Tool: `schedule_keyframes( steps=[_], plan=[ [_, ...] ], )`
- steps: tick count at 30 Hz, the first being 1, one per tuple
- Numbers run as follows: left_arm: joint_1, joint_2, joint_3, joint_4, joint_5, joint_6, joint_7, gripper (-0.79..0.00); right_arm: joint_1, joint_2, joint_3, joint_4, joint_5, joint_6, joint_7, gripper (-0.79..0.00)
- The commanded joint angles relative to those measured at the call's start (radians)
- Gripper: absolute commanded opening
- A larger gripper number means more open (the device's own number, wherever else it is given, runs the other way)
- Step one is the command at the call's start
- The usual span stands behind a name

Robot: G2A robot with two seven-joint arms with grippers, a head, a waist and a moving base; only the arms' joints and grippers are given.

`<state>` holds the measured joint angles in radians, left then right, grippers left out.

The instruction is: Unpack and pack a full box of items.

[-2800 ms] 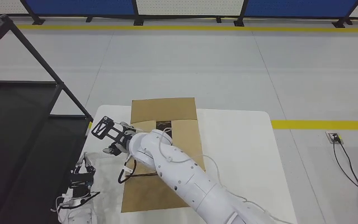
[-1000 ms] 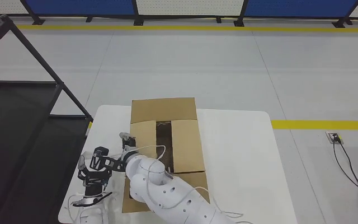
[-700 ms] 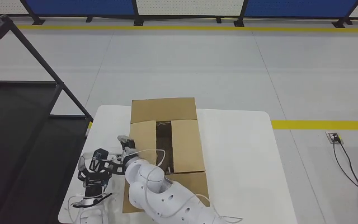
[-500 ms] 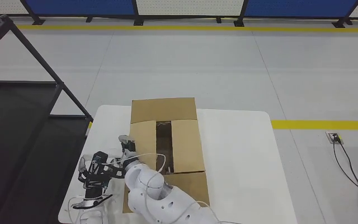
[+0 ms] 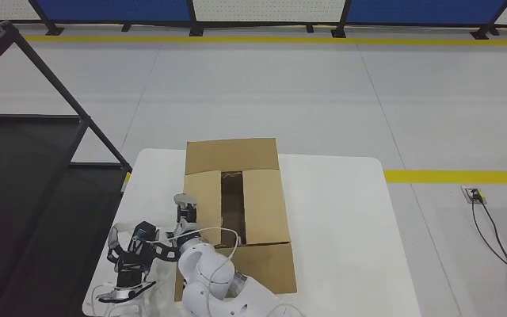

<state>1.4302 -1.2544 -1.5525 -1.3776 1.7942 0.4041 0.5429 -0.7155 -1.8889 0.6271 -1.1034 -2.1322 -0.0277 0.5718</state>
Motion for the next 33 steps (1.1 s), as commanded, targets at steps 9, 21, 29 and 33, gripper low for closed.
schedule_keyframes(
  steps=[9,21,29,33],
  plan=[
    [0.001,0.000,-0.002,-0.001,0.000,0.000,0.001,0.000,-0.007,0.014,0.058,-0.002,0.016,-0.062,-0.108,0.000],
    [0.048,0.002,-0.020,-0.078,0.015,-0.038,-0.021,0.000,0.049,0.013,0.075,0.064,-0.071,-0.137,-0.177,0.000],
    [0.062,0.002,-0.031,-0.098,0.027,-0.059,-0.029,0.000,0.057,0.002,0.072,0.085,-0.096,-0.111,-0.206,0.000],
    [0.059,0.001,-0.031,-0.098,0.033,-0.058,-0.037,0.000,0.040,0.004,0.078,0.070,-0.110,-0.092,-0.238,0.000]
  ],
)
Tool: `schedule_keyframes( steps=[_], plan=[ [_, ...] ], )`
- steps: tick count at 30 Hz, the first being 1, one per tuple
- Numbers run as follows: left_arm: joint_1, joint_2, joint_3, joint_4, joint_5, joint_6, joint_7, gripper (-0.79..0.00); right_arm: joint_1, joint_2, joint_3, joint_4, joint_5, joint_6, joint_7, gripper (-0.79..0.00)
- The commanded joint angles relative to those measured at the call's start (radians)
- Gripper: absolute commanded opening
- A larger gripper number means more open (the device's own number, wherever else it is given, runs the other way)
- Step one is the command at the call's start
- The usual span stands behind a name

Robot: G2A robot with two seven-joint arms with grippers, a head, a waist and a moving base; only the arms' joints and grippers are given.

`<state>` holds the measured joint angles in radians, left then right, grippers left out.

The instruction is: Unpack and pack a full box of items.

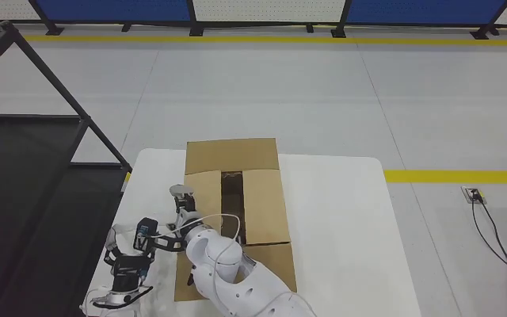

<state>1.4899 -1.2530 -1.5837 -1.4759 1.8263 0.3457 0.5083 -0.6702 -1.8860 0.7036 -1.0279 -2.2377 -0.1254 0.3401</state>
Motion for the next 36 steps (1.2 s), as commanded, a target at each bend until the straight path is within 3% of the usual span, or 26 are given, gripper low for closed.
schedule_keyframes(
  steps=[1,11,12,13,14,16,22,34,35,36],
  plan=[
    [-0.001,-0.001,0.000,0.001,0.001,0.000,-0.003,0.000,-0.013,0.001,0.002,-0.012,-0.007,0.010,-0.013,0.000],
    [-0.022,-0.001,-0.002,0.019,0.029,-0.016,-0.028,0.000,-0.081,0.013,0.025,-0.082,-0.051,0.032,-0.042,0.000],
    [-0.025,-0.001,-0.002,0.021,0.032,-0.017,-0.030,0.000,-0.086,0.013,0.028,-0.088,-0.052,0.033,-0.044,-0.135],
    [-0.026,-0.001,-0.001,0.021,0.034,-0.017,-0.031,0.000,-0.089,0.014,0.029,-0.090,-0.054,0.034,-0.046,-0.332],
    [-0.028,-0.002,-0.001,0.024,0.037,-0.019,-0.033,0.000,-0.094,0.015,0.033,-0.093,-0.057,0.034,-0.050,-0.422],
    [-0.031,-0.002,-0.001,0.027,0.039,-0.021,-0.034,0.000,-0.099,0.015,0.038,-0.097,-0.059,0.032,-0.055,-0.526],
    [-0.036,-0.003,0.001,0.033,0.049,-0.026,-0.037,0.000,-0.106,0.015,0.048,-0.101,-0.065,0.020,-0.057,-0.582],
    [-0.037,-0.005,0.001,0.042,0.056,-0.025,-0.025,0.000,-0.091,0.010,0.069,-0.086,-0.043,-0.051,-0.064,-0.597],
    [-0.036,-0.005,0.001,0.042,0.056,-0.025,-0.025,0.000,-0.090,0.009,0.071,-0.082,-0.042,-0.054,-0.066,-0.628],
    [-0.036,-0.005,0.001,0.041,0.057,-0.025,-0.026,0.000,-0.088,0.009,0.072,-0.080,-0.041,-0.055,-0.067,-0.717]
  ],
)
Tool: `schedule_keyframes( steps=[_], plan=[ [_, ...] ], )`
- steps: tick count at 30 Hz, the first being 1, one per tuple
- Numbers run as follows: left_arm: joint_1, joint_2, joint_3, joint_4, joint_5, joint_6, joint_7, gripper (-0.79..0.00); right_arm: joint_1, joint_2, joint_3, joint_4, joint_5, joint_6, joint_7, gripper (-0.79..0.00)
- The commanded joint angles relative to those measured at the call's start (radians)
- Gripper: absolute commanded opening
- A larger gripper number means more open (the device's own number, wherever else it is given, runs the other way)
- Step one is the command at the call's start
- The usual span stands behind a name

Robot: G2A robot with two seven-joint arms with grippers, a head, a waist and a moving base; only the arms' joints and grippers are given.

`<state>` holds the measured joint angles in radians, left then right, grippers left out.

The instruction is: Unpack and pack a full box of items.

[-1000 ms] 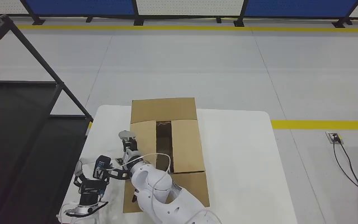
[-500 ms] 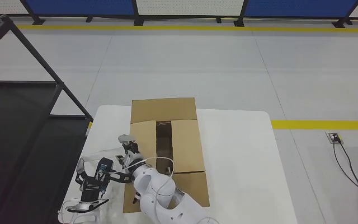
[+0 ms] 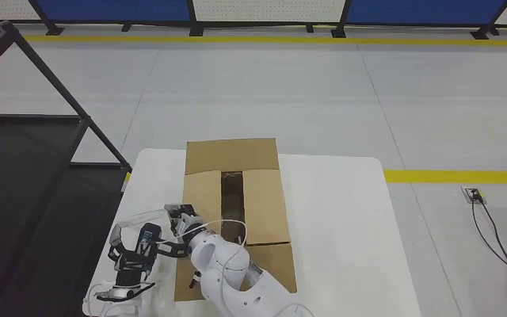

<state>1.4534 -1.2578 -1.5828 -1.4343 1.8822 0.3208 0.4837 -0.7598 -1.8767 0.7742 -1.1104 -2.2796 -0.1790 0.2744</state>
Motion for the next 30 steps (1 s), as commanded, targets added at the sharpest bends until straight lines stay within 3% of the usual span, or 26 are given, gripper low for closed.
schedule_keyframes(
  steps=[1,14,30],
  plan=[
    [0.000,0.000,0.000,0.000,0.002,0.000,-0.002,0.000,0.003,-0.001,0.003,0.005,0.001,-0.002,-0.002,-0.785],
    [-0.008,-0.003,0.006,0.009,0.014,0.000,-0.017,0.000,-0.001,-0.005,0.019,0.020,0.007,-0.004,0.004,-0.785],
    [-0.010,-0.002,-0.015,-0.021,0.033,-0.015,-0.056,0.000,-0.065,-0.010,0.053,-0.027,0.017,0.203,-0.003,-0.785]
  ],
)
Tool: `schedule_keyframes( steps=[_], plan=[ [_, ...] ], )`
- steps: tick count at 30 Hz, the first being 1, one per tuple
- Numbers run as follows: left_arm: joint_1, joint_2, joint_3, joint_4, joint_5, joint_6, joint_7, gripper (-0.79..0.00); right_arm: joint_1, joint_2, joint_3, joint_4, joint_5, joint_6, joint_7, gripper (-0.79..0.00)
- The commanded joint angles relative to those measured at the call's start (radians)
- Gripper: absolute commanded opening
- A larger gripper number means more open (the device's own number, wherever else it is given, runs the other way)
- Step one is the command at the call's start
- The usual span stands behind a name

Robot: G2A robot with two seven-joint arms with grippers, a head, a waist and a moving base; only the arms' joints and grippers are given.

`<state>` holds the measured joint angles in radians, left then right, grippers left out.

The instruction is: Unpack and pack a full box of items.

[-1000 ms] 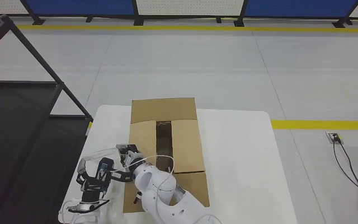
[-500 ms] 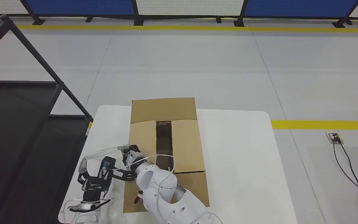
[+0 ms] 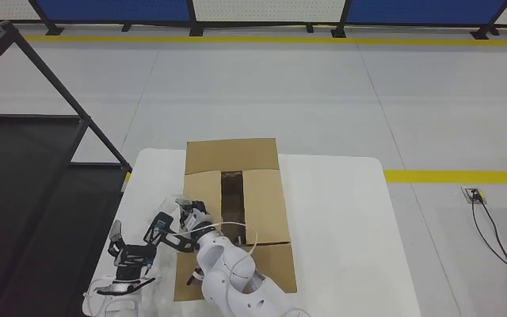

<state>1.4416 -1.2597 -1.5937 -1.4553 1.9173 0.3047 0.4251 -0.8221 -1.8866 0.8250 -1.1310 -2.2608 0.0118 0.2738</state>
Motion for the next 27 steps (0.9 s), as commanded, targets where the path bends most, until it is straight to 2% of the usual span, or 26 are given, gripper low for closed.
schedule_keyframes(
  steps=[1,15,23,27],
  plan=[
    [0.004,0.001,-0.008,-0.002,-0.005,0.002,0.006,0.000,-0.007,0.000,0.004,-0.017,-0.001,0.023,-0.006,-0.785],
    [0.011,0.003,-0.037,0.049,-0.039,-0.044,0.012,0.000,-0.056,0.000,0.021,-0.203,-0.025,0.101,0.022,-0.785],
    [0.027,0.007,-0.076,0.046,-0.149,-0.136,0.041,0.000,-0.034,-0.008,-0.016,-0.286,-0.073,0.141,0.124,-0.785],
    [0.057,0.008,-0.105,0.016,-0.267,-0.234,0.055,0.000,-0.016,-0.015,-0.041,-0.318,-0.079,0.156,0.186,-0.785]
  ],
)
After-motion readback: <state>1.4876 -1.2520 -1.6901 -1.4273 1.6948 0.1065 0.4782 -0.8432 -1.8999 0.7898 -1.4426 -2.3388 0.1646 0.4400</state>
